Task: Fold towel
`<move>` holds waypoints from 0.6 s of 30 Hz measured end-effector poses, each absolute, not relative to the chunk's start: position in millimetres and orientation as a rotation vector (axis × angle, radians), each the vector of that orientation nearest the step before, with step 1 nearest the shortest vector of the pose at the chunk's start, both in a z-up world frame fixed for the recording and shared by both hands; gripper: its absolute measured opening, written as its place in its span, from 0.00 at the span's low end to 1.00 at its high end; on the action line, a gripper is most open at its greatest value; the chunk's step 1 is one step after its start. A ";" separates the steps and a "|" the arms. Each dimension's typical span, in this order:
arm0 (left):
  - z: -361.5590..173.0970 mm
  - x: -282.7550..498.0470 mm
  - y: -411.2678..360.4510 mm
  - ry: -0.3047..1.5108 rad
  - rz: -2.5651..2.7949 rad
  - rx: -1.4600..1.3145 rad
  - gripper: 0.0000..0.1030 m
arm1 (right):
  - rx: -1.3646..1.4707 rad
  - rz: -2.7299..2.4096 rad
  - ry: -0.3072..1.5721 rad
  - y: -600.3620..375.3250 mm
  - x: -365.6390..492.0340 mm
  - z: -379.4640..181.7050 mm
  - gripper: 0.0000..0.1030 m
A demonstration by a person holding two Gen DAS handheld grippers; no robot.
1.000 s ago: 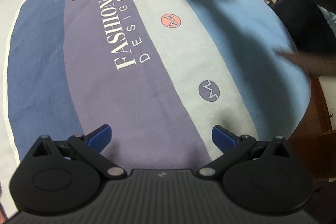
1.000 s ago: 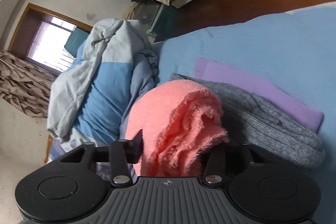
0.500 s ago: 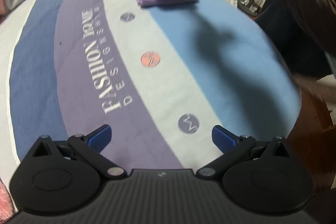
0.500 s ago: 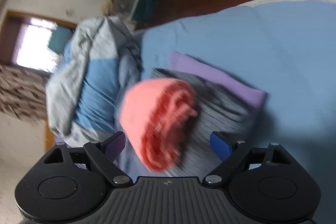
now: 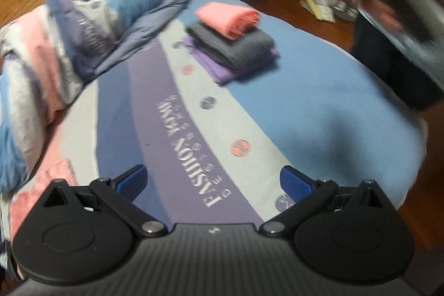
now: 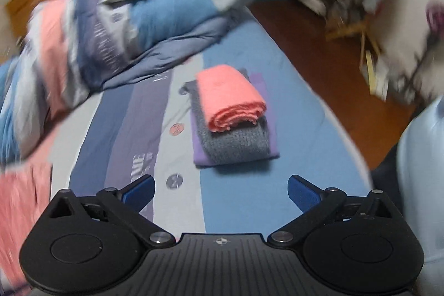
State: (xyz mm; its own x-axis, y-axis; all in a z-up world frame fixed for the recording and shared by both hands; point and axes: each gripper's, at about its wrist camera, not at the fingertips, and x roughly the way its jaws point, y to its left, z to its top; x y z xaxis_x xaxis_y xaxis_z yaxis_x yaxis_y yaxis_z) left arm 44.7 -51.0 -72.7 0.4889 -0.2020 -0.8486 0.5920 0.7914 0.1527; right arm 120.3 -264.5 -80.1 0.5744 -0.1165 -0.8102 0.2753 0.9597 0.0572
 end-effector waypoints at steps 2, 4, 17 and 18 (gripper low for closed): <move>-59.4 53.2 -40.4 0.976 -0.475 0.385 1.00 | 0.114 -0.234 0.924 -245.9 99.7 -65.3 1.00; -48.2 58.1 -28.4 1.006 -0.441 0.320 1.00 | 0.057 -0.242 0.919 -229.3 79.8 -55.1 1.00; -4.9 26.9 46.8 1.064 -0.311 0.166 1.00 | 0.066 -0.147 1.000 -144.3 9.4 -48.0 1.00; -4.0 25.0 52.4 1.070 -0.298 0.161 1.00 | 0.090 -0.139 1.010 -140.4 6.5 -48.6 1.00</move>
State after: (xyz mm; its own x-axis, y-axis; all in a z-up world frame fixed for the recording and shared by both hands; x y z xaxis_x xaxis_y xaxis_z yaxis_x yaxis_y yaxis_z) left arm 25.0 52.4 -4.0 0.4455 -0.1616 -0.8806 0.3169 0.9483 -0.0137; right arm 6.5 -140.4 -48.6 0.5242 -0.0748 -0.8483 0.1576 0.9874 0.0104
